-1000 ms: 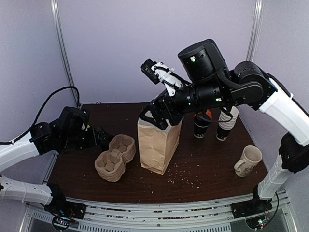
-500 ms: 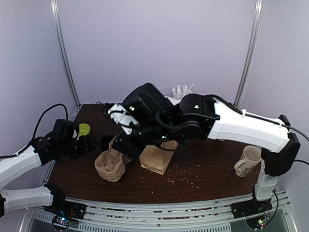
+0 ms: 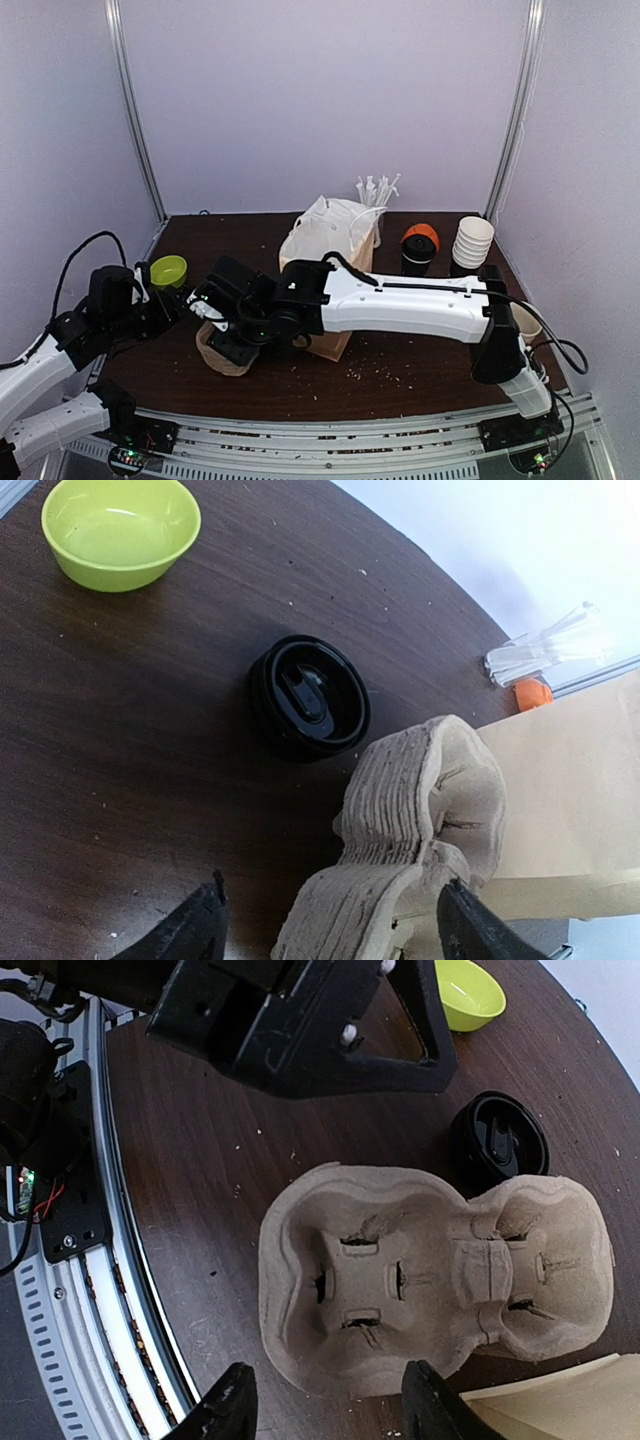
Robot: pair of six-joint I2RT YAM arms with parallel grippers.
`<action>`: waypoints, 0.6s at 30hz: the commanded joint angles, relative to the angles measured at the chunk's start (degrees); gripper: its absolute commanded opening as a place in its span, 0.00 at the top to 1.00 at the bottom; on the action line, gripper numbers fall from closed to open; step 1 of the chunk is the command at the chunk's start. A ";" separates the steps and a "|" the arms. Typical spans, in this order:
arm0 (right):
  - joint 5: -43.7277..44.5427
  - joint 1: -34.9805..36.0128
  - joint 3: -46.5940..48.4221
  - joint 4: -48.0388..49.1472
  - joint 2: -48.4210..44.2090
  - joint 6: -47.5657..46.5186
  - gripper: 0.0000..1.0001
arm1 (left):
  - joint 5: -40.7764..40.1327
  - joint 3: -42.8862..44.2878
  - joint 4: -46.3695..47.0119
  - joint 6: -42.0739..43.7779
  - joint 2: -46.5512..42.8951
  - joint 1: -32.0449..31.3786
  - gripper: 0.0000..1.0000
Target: Pack the takeout coffee
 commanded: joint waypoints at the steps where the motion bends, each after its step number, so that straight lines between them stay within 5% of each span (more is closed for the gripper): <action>1: -2.24 0.22 3.10 0.18 1.64 -0.54 0.49 | 0.82 -1.57 -1.81 -2.11 -2.30 0.52 0.27; 18: -3.22 0.05 4.09 0.18 5.75 -3.56 0.55 | 6.12 -3.79 -14.16 -6.72 -11.28 0.52 0.30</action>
